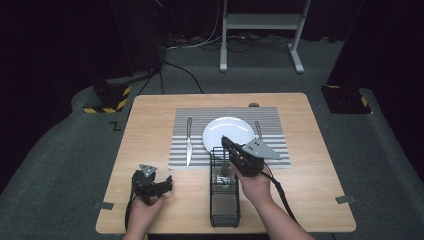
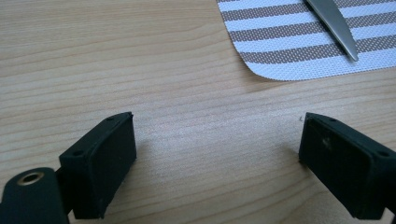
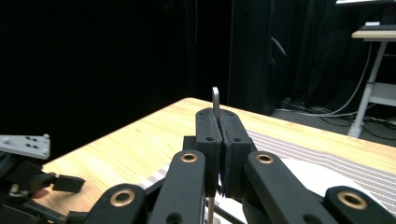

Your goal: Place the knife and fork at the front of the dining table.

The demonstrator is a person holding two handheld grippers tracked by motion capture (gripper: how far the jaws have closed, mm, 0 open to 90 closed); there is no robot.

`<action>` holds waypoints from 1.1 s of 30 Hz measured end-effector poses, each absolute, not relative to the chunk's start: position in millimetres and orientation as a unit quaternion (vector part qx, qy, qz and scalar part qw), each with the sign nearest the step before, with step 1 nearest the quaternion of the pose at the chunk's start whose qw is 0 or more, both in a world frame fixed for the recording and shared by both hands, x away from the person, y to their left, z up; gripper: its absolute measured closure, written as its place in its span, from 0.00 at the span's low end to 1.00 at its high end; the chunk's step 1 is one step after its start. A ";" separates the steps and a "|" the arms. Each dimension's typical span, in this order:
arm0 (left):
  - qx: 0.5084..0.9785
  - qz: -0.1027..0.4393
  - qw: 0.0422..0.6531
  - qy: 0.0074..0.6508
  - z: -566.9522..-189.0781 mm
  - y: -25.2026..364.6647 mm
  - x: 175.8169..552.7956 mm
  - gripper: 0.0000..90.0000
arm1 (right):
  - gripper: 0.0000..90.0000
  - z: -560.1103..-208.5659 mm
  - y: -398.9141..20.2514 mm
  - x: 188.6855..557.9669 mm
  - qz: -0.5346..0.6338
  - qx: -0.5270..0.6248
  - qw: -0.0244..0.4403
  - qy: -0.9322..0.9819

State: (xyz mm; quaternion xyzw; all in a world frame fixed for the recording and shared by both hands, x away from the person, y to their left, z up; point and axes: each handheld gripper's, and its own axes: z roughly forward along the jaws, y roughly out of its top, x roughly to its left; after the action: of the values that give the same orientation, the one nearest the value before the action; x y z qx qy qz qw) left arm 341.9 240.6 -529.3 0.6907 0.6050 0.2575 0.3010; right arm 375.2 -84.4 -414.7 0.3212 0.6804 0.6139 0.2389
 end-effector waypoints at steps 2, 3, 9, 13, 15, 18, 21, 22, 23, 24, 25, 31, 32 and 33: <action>0.691 0.258 0.301 0.605 -529.3 240.6 341.9 0.12 | 0.98 -411.4 -85.9 373.0 0.619 0.319 0.239 0.677; 0.691 0.258 0.301 0.605 -529.3 240.6 341.9 0.12 | 0.98 -409.4 -86.7 371.7 0.621 0.318 0.240 0.675; 0.691 0.258 0.301 0.605 -529.3 240.6 341.8 0.12 | 0.98 -394.6 -91.6 362.4 0.639 0.306 0.246 0.662; 0.690 0.258 0.301 0.605 -529.4 240.5 341.9 0.12 | 0.98 -385.1 -94.5 355.0 0.653 0.298 0.252 0.649; 0.691 0.258 0.301 0.605 -529.3 240.5 341.8 0.12 | 0.98 -381.2 -95.8 351.9 0.661 0.294 0.252 0.643; 0.691 0.258 0.301 0.605 -529.3 240.5 341.8 0.12 | 0.98 -375.5 -97.3 346.9 0.669 0.289 0.255 0.635; 0.691 0.258 0.301 0.605 -529.3 240.6 341.8 0.12 | 0.98 -369.5 -99.6 342.8 0.677 0.282 0.260 0.628; 0.691 0.258 0.301 0.605 -529.3 240.6 341.9 0.12 | 0.98 -367.7 -100.5 341.6 0.679 0.282 0.259 0.626; 0.691 0.258 0.301 0.605 -529.3 240.6 341.8 0.12 | 0.98 -366.0 -101.4 340.6 0.682 0.282 0.259 0.624; 0.691 0.258 0.301 0.605 -529.3 240.6 341.8 0.12 | 0.98 -364.4 -102.2 339.6 0.684 0.282 0.260 0.621; 0.691 0.258 0.301 0.605 -529.3 240.5 341.8 0.12 | 0.98 -362.7 -103.1 338.6 0.685 0.280 0.261 0.619; 0.690 0.258 0.301 0.605 -529.3 240.5 341.8 0.12 | 0.98 -351.6 -111.4 333.5 0.696 0.276 0.272 0.605; 0.691 0.258 0.301 0.605 -529.3 240.6 341.9 0.12 | 0.98 -349.3 -112.8 332.9 0.697 0.276 0.272 0.603; 0.691 0.258 0.301 0.605 -529.3 240.6 341.8 0.12 | 0.98 -346.8 -114.1 332.3 0.698 0.276 0.274 0.601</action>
State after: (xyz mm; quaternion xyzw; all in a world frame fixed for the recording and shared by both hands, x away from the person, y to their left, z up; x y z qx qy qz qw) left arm 341.8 240.6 -529.3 0.6907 0.6047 0.2584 0.3006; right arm 332.3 -114.1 -346.8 0.2759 0.6009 0.6985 0.2737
